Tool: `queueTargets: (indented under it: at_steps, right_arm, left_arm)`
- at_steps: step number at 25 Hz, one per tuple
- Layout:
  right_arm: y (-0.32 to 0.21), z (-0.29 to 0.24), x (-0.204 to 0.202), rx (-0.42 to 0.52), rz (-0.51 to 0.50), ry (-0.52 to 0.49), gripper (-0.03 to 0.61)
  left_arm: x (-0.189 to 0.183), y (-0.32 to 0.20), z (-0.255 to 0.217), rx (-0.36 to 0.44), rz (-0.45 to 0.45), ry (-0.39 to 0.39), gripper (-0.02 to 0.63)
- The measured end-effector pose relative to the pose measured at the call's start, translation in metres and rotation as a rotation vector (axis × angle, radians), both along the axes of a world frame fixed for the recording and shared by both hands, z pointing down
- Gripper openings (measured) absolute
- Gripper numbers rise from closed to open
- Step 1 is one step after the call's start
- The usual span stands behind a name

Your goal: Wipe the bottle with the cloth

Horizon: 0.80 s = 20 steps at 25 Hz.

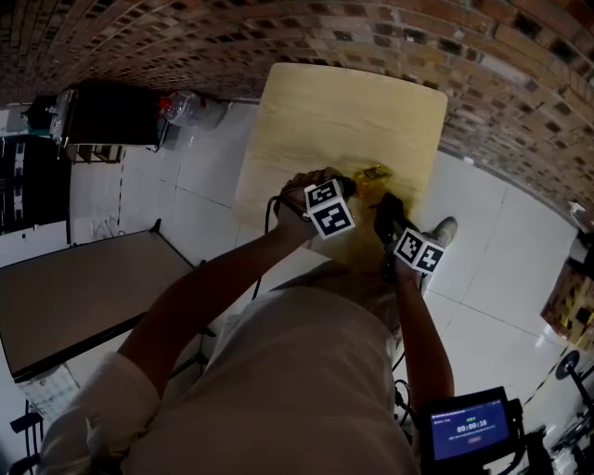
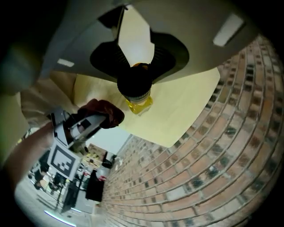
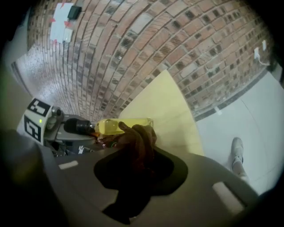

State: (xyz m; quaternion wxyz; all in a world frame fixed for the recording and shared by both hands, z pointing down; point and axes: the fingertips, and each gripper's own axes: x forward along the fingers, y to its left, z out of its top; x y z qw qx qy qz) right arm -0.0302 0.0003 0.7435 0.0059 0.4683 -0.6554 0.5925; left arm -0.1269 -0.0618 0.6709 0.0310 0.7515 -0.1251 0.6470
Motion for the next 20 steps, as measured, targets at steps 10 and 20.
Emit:
queueTargets:
  at_steps: [10,20]
  right_arm:
    - [-0.009,-0.075,-0.072,0.56,-0.308,0.217,0.089]
    - [-0.024,-0.073,-0.086,0.538,-0.226,0.3,0.089]
  left_arm:
    - [-0.004,-0.006,-0.015,-0.093,-0.507,0.078,0.152]
    - [-0.003,0.006,-0.017,-0.118,-0.568,0.069,0.147]
